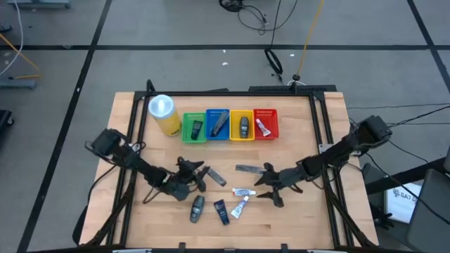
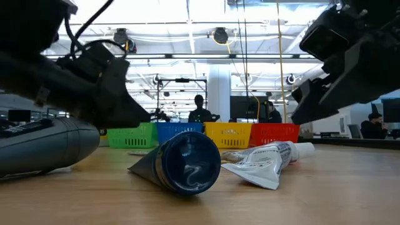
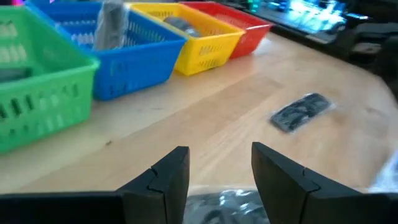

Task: Pick & Place Travel size toiletries
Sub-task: Put the toothpaste into the red basket

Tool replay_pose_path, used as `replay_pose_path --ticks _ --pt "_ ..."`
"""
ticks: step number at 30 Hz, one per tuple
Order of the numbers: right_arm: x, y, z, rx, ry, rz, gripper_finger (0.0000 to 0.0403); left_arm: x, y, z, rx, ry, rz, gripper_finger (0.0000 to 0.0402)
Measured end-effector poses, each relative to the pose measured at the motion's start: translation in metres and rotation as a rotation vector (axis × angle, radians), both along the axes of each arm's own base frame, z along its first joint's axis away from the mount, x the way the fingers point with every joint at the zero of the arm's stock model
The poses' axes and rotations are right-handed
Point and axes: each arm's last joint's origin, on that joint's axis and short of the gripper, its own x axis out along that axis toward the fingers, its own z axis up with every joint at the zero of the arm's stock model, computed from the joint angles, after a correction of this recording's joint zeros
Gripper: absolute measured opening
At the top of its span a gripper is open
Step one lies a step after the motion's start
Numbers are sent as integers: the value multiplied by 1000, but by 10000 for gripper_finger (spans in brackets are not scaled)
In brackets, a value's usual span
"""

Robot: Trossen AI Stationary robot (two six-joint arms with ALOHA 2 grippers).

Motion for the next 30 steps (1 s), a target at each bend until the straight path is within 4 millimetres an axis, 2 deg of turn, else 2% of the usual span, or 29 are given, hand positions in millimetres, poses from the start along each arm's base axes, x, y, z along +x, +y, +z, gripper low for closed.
replay_pose_path --ticks 5,16,20,24,27,30 --pt "13 9 -4 -110 24 -58 235 11 1 -7 -2 16 6 168" --pt "37 19 -36 -181 67 -68 221 15 3 -4 8 49 -64 168" --pt "44 22 -38 -185 63 -79 183 15 3 -3 15 48 -71 168" --pt "44 20 -38 -188 62 -127 121 15 2 -3 19 52 -75 168" --pt "43 18 -26 -183 43 -149 78 16 2 -3 19 54 -79 168" --pt "41 12 -1 -170 -2 -181 54 15 2 -3 21 56 -80 168"
